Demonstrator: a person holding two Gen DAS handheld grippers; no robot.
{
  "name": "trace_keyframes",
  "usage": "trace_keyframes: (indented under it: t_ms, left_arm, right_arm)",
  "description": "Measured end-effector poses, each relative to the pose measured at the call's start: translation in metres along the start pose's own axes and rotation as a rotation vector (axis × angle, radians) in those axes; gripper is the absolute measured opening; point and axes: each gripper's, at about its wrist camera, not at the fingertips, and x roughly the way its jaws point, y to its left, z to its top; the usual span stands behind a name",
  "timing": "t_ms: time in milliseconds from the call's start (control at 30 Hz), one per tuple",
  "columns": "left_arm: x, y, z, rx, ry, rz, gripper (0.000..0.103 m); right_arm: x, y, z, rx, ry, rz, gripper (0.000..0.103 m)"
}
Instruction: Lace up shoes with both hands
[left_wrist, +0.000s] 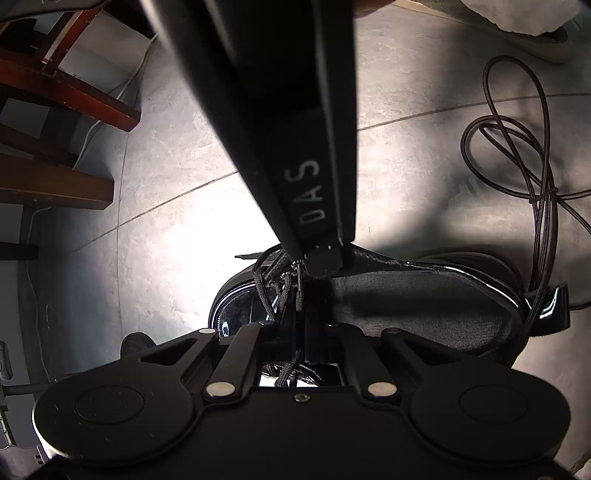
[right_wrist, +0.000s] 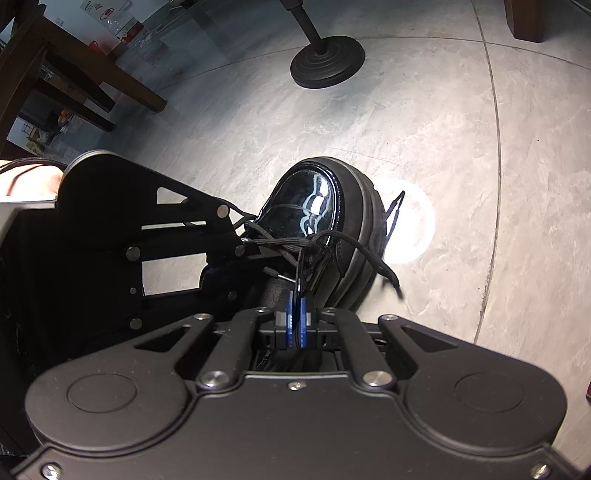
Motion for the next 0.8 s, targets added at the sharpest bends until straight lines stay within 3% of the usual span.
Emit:
trace_keyframes:
  t_ms: [133, 267, 333, 433, 533, 667, 800]
  left_arm:
    - [0.0, 0.005, 0.001, -0.01, -0.014, -0.004, 0.004]
    - [0.003, 0.011, 0.001, -0.034, -0.017, 0.001, 0.004]
    - [0.004, 0.014, 0.0, -0.05, -0.018, -0.011, 0.004]
    - [0.006, 0.017, 0.003, -0.064, -0.015, -0.025, 0.004]
    - [0.006, 0.005, 0.014, -0.084, -0.016, -0.026, 0.004]
    - [0.008, -0.004, 0.022, -0.102, -0.015, -0.025, 0.004]
    - [-0.011, -0.013, 0.022, -0.119, -0.013, -0.028, 0.004]
  right_arm:
    - [-0.001, 0.003, 0.0, -0.004, 0.0, 0.0, 0.009]
    - [-0.015, -0.006, -0.004, -0.005, -0.002, 0.01, 0.031]
    - [-0.025, -0.017, -0.009, 0.035, -0.016, 0.025, 0.035]
    - [-0.028, -0.051, -0.017, 0.291, -0.036, 0.104, 0.037]
    - [-0.017, -0.076, -0.02, 0.544, -0.066, 0.241, 0.037]
    - [-0.006, -0.085, -0.02, 0.676, -0.08, 0.309, 0.037]
    - [0.011, -0.091, -0.025, 0.81, -0.029, 0.344, 0.037]
